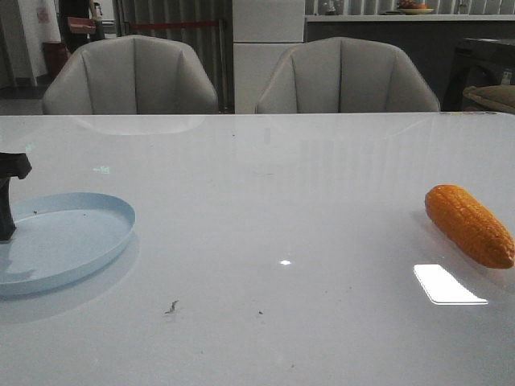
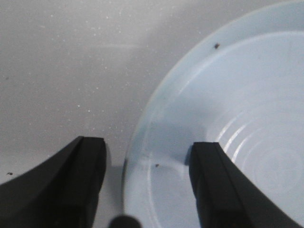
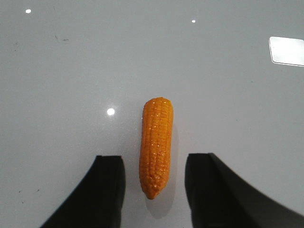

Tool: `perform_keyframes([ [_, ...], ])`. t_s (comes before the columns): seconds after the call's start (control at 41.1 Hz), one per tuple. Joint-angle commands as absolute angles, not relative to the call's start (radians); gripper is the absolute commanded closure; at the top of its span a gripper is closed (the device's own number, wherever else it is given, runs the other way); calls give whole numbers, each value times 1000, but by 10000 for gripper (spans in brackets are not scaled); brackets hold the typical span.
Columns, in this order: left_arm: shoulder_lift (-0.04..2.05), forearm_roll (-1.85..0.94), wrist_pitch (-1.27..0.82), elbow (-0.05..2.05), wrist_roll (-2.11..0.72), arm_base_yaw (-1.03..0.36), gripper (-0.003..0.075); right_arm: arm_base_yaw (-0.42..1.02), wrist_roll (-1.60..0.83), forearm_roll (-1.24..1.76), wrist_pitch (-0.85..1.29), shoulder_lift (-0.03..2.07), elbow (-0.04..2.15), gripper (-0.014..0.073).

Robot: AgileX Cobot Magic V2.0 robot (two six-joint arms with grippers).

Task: Place corn on plate with both arms
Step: 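Grasp the rim of the pale blue plate with the left gripper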

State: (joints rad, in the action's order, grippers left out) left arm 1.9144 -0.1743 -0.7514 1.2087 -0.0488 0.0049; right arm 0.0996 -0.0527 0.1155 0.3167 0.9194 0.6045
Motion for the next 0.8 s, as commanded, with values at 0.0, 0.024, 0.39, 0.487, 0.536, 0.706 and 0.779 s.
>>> perform_keyframes([
  [0.0, 1883, -184, -735, 1238, -45, 8, 372, 94, -51, 119, 249, 911, 641, 178],
  [0.024, 1885, -184, -737, 1238, -45, 8, 386, 94, -51, 119, 249, 911, 641, 178],
  [0.39, 1894, -190, -749, 1242, -45, 8, 623, 94, -51, 119, 249, 911, 641, 178],
  [0.487, 1894, -193, -801, 1277, -45, 8, 623, 94, -51, 119, 249, 911, 641, 178],
  [0.536, 1894, -195, -836, 1303, -45, 8, 623, 94, -51, 119, 249, 911, 641, 178],
  [0.706, 1894, -280, -967, 1440, -45, 8, 623, 94, -51, 119, 249, 911, 641, 178],
  [0.779, 1894, -342, -1012, 1509, -45, 1, 623, 94, -51, 119, 249, 911, 641, 178],
])
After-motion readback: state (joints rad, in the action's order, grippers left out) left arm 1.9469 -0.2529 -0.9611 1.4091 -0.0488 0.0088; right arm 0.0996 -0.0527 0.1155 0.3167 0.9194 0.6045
